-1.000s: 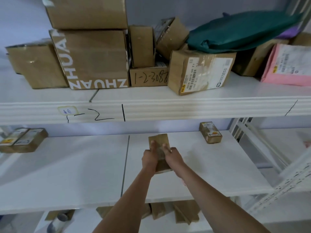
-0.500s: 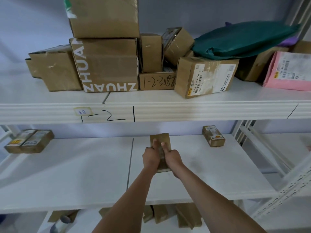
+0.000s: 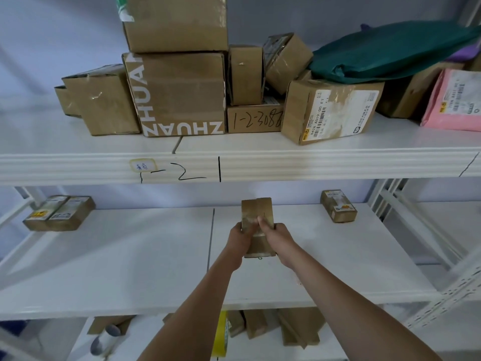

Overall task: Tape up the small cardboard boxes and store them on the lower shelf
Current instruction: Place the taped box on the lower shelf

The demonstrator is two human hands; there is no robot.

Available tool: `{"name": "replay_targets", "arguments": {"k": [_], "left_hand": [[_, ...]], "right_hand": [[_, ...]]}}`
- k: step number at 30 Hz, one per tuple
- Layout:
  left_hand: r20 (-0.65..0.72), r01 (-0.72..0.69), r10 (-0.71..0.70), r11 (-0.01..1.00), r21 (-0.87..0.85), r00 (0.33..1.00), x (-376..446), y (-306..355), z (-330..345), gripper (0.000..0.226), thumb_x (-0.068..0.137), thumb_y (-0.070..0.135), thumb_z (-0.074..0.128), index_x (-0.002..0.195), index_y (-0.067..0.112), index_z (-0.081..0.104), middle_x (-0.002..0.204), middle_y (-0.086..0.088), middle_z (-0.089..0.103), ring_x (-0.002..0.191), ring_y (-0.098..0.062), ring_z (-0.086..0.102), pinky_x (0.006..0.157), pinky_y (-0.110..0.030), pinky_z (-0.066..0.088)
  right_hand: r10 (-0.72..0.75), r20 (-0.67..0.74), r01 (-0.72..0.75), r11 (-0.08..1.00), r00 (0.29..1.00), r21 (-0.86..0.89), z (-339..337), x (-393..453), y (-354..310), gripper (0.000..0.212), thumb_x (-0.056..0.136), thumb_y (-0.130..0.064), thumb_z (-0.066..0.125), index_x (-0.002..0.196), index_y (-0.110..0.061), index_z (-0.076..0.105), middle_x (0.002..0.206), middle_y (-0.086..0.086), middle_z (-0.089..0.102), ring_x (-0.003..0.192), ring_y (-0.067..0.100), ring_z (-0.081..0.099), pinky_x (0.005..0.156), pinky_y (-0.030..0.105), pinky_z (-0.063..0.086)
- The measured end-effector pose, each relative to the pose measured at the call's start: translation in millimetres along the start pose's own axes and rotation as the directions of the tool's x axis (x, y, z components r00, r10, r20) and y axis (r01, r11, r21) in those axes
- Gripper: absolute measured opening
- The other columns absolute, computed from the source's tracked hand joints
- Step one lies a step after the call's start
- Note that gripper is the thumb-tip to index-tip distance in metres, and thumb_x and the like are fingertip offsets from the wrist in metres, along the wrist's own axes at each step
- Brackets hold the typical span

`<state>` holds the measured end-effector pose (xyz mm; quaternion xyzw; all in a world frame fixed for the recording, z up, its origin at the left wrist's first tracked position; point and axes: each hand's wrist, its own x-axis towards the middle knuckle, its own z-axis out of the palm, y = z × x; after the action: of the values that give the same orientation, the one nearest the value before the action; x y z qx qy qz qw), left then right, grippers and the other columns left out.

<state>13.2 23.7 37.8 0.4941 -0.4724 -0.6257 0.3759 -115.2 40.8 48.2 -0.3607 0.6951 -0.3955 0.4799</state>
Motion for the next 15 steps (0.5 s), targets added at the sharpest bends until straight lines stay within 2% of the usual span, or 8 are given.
{"name": "replay_targets", "arguments": {"k": [2, 5, 7, 8, 10, 12, 15], "left_hand": [[0.012, 0.000, 0.000, 1.000, -0.017, 1.000, -2, 0, 2, 0.047, 0.098, 0.050, 0.058, 0.126, 0.012, 0.063, 0.111, -0.004, 0.075, 0.098, -0.021, 0.073, 0.071, -0.028, 0.058], [-0.021, 0.020, -0.020, 1.000, -0.004, 1.000, -3, 0, 4, 0.054, 0.100, 0.055, 0.050, 0.139, 0.018, 0.050, 0.125, -0.006, 0.068, 0.105, -0.023, 0.070, 0.078, -0.032, 0.059], [-0.109, 0.008, 0.009, 0.987, 0.160, 0.994, 3, -1, 4, 0.053, 0.101, 0.050, 0.051, 0.147, 0.027, 0.038, 0.135, -0.009, 0.053, 0.111, -0.026, 0.062, 0.090, -0.039, 0.057], [-0.155, -0.026, 0.072, 0.961, 0.276, 0.985, 5, 0, 3, 0.049, 0.102, 0.042, 0.054, 0.146, 0.029, 0.039, 0.134, -0.009, 0.047, 0.111, -0.026, 0.059, 0.093, -0.041, 0.055], [-0.205, -0.100, 0.205, 0.898, 0.429, 0.957, 7, 1, 4, 0.036, 0.101, 0.026, 0.056, 0.137, 0.028, 0.051, 0.127, -0.008, 0.050, 0.107, -0.023, 0.059, 0.089, -0.035, 0.054], [-0.160, -0.104, 0.178, 0.915, 0.390, 0.971, 7, 2, 7, 0.027, 0.103, 0.029, 0.054, 0.129, 0.028, 0.058, 0.121, -0.007, 0.063, 0.098, -0.018, 0.064, 0.077, -0.029, 0.055], [-0.037, -0.044, 0.051, 0.985, 0.165, 0.998, 3, 5, 10, 0.039, 0.093, 0.056, 0.060, 0.118, 0.026, 0.062, 0.103, 0.001, 0.075, 0.090, -0.017, 0.073, 0.065, -0.025, 0.055]], "right_hand": [[-0.011, -0.020, 0.011, 1.000, 1.000, -0.014, 3, -2, -1, 0.054, 0.092, -0.066, 0.055, 0.112, -0.016, 0.061, 0.106, 0.002, 0.069, 0.092, 0.017, 0.066, 0.066, 0.030, 0.050], [0.010, -0.057, -0.008, 0.999, 0.998, 0.033, 3, -1, 0, 0.056, 0.088, -0.066, 0.061, 0.111, -0.014, 0.061, 0.104, 0.003, 0.070, 0.092, 0.020, 0.068, 0.072, 0.032, 0.054], [0.039, -0.109, -0.032, 0.997, 0.993, 0.065, 2, 1, 2, 0.056, 0.084, -0.063, 0.067, 0.110, -0.014, 0.058, 0.104, 0.003, 0.069, 0.093, 0.022, 0.068, 0.078, 0.036, 0.056], [0.043, -0.136, -0.037, 0.998, 0.990, 0.045, 1, 1, 3, 0.057, 0.083, -0.061, 0.070, 0.112, -0.014, 0.054, 0.106, 0.004, 0.067, 0.093, 0.022, 0.067, 0.078, 0.036, 0.056], [0.014, -0.193, -0.012, 1.000, 0.981, 0.010, 0, 2, 5, 0.060, 0.082, -0.054, 0.074, 0.114, -0.015, 0.043, 0.107, 0.003, 0.063, 0.091, 0.020, 0.064, 0.071, 0.034, 0.052], [-0.022, -0.206, 0.026, 0.999, 0.978, 0.018, 0, 1, 6, 0.061, 0.081, -0.055, 0.074, 0.114, -0.017, 0.040, 0.105, 0.001, 0.062, 0.090, 0.017, 0.063, 0.068, 0.033, 0.050], [-0.082, -0.185, 0.092, 0.995, 0.979, 0.047, -2, 3, 7, 0.044, 0.088, -0.058, 0.062, 0.103, -0.018, 0.057, 0.100, 0.003, 0.071, 0.090, 0.022, 0.070, 0.081, 0.040, 0.058]]}}
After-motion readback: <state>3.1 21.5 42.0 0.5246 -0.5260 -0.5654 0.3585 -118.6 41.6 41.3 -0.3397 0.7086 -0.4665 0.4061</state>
